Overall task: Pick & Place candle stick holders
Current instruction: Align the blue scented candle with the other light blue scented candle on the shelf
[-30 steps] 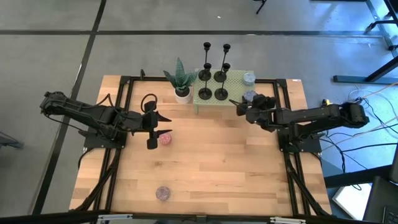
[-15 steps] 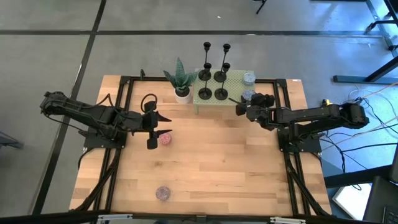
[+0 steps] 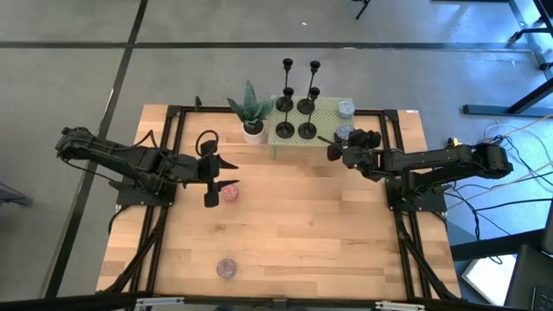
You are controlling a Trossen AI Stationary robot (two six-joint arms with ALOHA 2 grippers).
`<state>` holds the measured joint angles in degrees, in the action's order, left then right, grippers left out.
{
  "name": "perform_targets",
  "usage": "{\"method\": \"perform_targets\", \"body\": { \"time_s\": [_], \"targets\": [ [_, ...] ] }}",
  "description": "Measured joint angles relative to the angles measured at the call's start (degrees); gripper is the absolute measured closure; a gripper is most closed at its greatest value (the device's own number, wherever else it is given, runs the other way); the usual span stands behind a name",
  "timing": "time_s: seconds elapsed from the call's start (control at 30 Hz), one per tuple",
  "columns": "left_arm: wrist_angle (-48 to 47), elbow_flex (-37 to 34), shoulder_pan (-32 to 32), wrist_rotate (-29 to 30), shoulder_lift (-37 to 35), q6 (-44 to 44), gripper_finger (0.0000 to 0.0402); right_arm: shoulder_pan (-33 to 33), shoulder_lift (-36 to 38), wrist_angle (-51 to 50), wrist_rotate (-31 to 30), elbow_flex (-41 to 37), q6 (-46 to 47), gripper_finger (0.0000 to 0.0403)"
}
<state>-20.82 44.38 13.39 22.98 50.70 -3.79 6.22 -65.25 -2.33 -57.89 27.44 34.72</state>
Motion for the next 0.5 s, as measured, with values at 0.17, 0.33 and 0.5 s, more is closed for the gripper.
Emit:
{"method": "perform_targets", "body": {
  "time_s": [0.17, 0.33, 0.5],
  "targets": [
    [0.0, 0.0, 0.02, 0.0, 0.0, 0.01, 0.0217, 0.03, 0.0, 0.18, 0.33, 0.0, -0.68, 0.0079],
    [0.0, 0.0, 0.0, 0.02, 0.0, 0.0, 0.0217, 0.31, -0.04, 0.81, 0.73, 0.0, -1.13, 0.0063],
    [-0.02, 0.0, 0.02, 0.02, 0.0, 0.0, 0.0217, 1.75, -0.04, 0.79, 0.7, 0.0, -1.11, 0.0051]
  ]
}}
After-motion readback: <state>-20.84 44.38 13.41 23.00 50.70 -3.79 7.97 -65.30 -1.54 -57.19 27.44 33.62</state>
